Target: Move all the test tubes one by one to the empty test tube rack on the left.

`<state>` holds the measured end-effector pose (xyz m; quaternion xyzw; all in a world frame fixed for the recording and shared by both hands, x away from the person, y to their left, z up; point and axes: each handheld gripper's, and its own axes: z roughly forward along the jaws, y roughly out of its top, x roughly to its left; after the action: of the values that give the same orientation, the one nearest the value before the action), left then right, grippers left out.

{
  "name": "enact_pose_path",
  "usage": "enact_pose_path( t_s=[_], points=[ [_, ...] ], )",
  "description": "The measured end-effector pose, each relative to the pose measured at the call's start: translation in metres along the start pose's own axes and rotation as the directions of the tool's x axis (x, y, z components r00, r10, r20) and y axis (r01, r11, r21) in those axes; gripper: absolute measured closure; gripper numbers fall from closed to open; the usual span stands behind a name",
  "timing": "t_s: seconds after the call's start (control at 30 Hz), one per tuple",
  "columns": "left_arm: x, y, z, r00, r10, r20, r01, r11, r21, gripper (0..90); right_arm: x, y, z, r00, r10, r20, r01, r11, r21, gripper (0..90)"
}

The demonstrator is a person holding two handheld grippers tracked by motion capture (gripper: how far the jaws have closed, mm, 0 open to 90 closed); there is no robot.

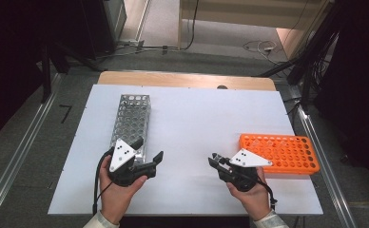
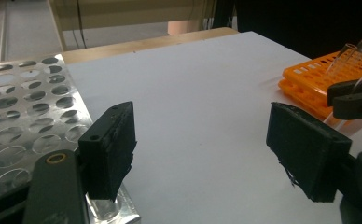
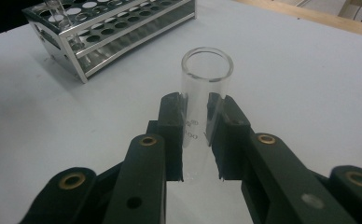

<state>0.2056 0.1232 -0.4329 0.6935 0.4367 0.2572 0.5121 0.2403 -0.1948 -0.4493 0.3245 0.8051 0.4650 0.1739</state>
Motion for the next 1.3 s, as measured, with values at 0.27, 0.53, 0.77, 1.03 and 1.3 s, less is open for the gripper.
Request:
enact_pose_path(
  t_s=[0.27,0.53,0.77,1.03,1.3],
  points=[
    [-0.012,0.001,0.011,0.9992,0.020,0.034,-0.020,0.9997,0.012,23.3,0.008,0.004,0.013,0.9997,-0.016,-0.020,0.016,1.000,0.012,73.1],
    [-0.016,0.008,0.025,0.9983,0.025,0.053,-0.026,0.9994,0.022,23.3,0.013,0.010,0.026,0.9989,-0.034,-0.034,0.034,0.999,0.017,73.1],
    [-0.013,0.012,0.035,0.9979,0.006,0.065,-0.007,0.9998,0.018,23.7,0.013,0.016,0.039,0.9980,-0.041,-0.048,0.042,0.999,0.024,73.1],
    [-0.020,0.021,0.045,0.9941,0.033,0.103,-0.034,0.9994,0.012,23.9,0.010,0.023,0.047,0.9981,-0.042,-0.046,0.043,0.999,0.025,73.1],
    [-0.030,0.033,0.057,0.9880,0.075,0.135,-0.076,0.9971,0.005,26.5,0.009,0.029,0.057,0.9971,-0.052,-0.055,0.054,0.998,0.029,73.2]
  ],
)
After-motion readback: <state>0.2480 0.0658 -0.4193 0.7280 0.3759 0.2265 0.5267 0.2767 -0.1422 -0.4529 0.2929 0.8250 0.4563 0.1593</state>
